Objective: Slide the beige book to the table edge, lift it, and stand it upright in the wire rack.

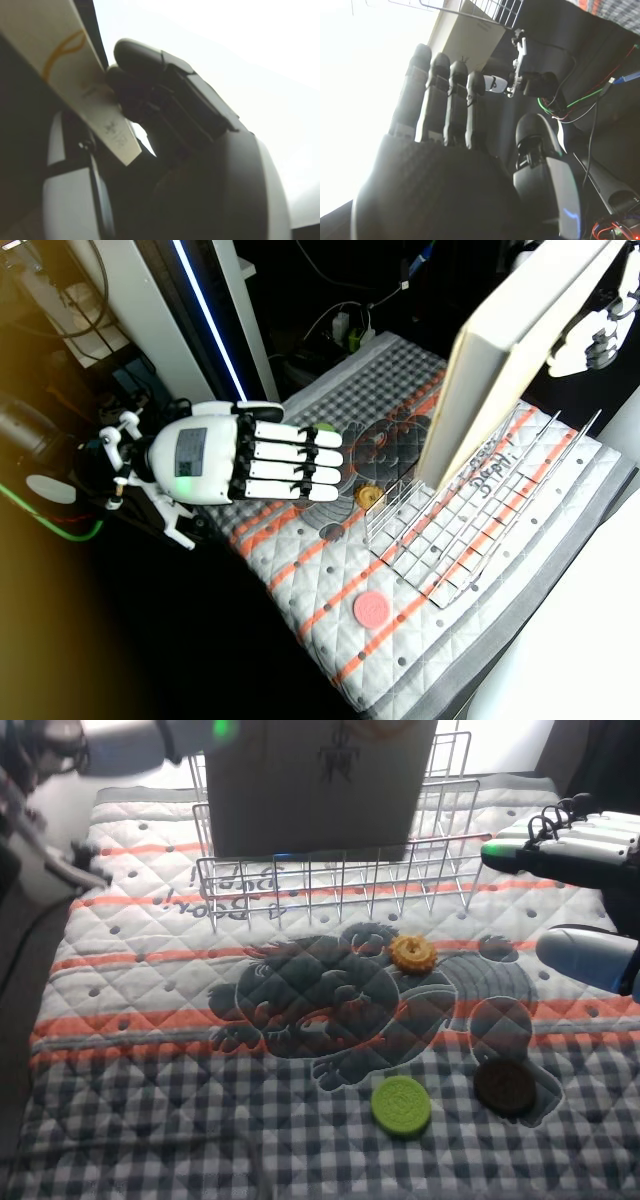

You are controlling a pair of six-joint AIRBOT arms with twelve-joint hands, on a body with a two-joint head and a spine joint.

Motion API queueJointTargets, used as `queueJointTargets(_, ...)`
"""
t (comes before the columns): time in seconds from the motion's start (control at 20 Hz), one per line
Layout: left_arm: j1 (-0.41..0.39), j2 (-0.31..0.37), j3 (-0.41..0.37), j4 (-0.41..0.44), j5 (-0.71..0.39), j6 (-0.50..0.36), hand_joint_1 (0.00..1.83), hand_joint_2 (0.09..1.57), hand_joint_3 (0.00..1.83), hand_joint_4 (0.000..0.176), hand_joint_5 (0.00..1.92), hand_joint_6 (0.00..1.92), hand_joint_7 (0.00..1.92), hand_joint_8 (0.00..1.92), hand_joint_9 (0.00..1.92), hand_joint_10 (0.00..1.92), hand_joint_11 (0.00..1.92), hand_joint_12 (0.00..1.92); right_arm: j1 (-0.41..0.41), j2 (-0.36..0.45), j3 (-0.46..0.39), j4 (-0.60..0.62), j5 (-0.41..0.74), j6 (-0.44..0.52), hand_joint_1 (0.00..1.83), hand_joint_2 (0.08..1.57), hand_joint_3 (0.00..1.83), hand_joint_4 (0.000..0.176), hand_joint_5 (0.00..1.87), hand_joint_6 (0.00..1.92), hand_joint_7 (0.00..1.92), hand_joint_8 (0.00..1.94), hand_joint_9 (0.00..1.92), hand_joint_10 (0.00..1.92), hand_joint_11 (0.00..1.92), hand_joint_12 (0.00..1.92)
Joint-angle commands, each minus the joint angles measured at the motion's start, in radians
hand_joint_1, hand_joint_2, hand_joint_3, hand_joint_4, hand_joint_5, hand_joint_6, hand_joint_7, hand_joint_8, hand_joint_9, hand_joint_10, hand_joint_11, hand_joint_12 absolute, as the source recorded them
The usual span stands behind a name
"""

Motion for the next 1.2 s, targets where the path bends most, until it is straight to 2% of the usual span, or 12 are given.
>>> queueJointTargets(0.0,0.001,0.01,-0.004,-0.002,-0.156,-0.022,1.41,1.03,0.0,0.0,1.04,0.76,1.24,0.44,1.18,0.91,1.13,0.96,0.004,-0.002,0.002,0.02,0.129,0.01,0.12,1.35,0.0,0.0,0.39,0.0,0.41,0.0,0.37,0.0,0.35,0.0)
queueJointTargets(0.05,0.016,0.011,-0.011,-0.008,-0.17,-0.022,1.4,1.04,0.0,0.0,1.02,0.74,1.21,0.51,1.16,0.97,1.1,1.01,0.004,-0.002,0.001,0.02,0.13,0.011,0.09,1.34,0.0,0.0,0.39,0.0,0.41,0.0,0.38,0.0,0.36,0.0)
queueJointTargets(0.15,0.033,0.014,-0.02,-0.008,-0.182,-0.023,1.29,1.04,0.0,0.0,1.08,0.7,1.27,0.62,1.35,0.38,1.09,0.98,0.004,-0.002,0.0,0.022,0.132,0.011,0.09,1.36,0.0,0.0,0.38,0.0,0.41,0.0,0.38,0.01,0.37,0.01)
queueJointTargets(0.2,0.042,0.016,-0.027,-0.008,-0.189,-0.022,1.45,1.05,0.0,0.0,0.91,0.24,1.12,0.65,1.11,0.93,0.8,1.09,0.004,-0.002,0.0,0.024,0.133,0.011,0.09,1.36,0.01,0.0,0.39,0.0,0.41,0.0,0.38,0.0,0.37,0.01)
queueJointTargets(0.25,0.049,0.017,-0.033,-0.008,-0.198,-0.022,1.23,1.07,0.0,0.002,0.67,0.05,0.82,0.22,0.91,0.44,0.64,1.04,0.003,-0.002,-0.001,0.026,0.134,0.011,0.09,1.37,0.01,0.0,0.38,0.0,0.4,0.0,0.36,0.0,0.35,0.0)
queueJointTargets(0.35,0.056,0.018,-0.039,-0.008,-0.211,-0.022,0.99,1.01,0.0,0.156,0.22,0.0,0.47,0.01,0.64,0.04,0.28,0.88,0.001,-0.002,-0.001,0.029,0.137,0.011,0.1,1.36,0.0,0.0,0.39,0.0,0.41,0.0,0.38,0.01,0.37,0.01)
queueJointTargets(0.4,0.058,0.018,-0.04,-0.008,-0.212,-0.022,0.87,0.97,0.0,0.172,0.06,0.0,0.33,0.0,0.49,0.01,0.13,0.79,0.0,-0.002,-0.001,0.03,0.138,0.011,0.11,1.37,0.0,0.0,0.4,0.0,0.41,0.0,0.38,0.01,0.37,0.01)
queueJointTargets(0.8,0.089,0.085,-0.102,0.031,-0.234,-0.045,0.76,0.92,0.0,0.176,0.0,0.0,0.07,0.0,0.23,0.0,0.0,0.82,-0.006,0.002,-0.009,0.042,0.141,0.011,0.09,1.36,0.0,0.0,0.4,0.0,0.41,0.0,0.37,0.0,0.36,0.0)
queueJointTargets(0.9,0.128,0.143,-0.152,0.045,-0.267,-0.048,0.78,0.93,0.0,0.176,0.0,0.0,0.0,0.0,0.11,0.0,0.0,0.63,-0.007,0.015,-0.014,0.05,0.148,0.009,0.11,1.35,0.0,0.0,0.4,0.0,0.41,0.0,0.38,0.0,0.35,0.0)
queueJointTargets(1.0,0.199,0.215,-0.213,0.064,-0.325,-0.086,0.47,0.92,0.0,0.176,0.0,0.0,0.0,0.0,0.0,0.0,0.0,0.4,-0.014,0.042,-0.036,0.061,0.179,-0.016,0.15,1.32,0.0,0.001,0.43,0.01,0.44,0.01,0.41,0.01,0.4,0.02)
queueJointTargets(1.1,0.283,0.286,-0.281,0.075,-0.369,-0.096,0.4,0.93,0.0,0.167,0.0,0.0,0.0,0.0,0.0,0.0,0.0,0.2,-0.04,0.079,-0.063,0.09,0.234,-0.044,0.14,1.32,0.0,0.013,0.43,0.01,0.44,0.0,0.39,0.0,0.37,0.0)
queueJointTargets(1.15,0.33,0.324,-0.315,0.08,-0.398,-0.096,0.53,0.98,0.02,0.163,0.0,0.0,0.0,0.0,0.0,0.0,0.0,0.04,-0.058,0.103,-0.078,0.109,0.262,-0.062,0.18,1.32,0.0,0.009,0.45,0.01,0.47,0.01,0.44,0.01,0.43,0.02)
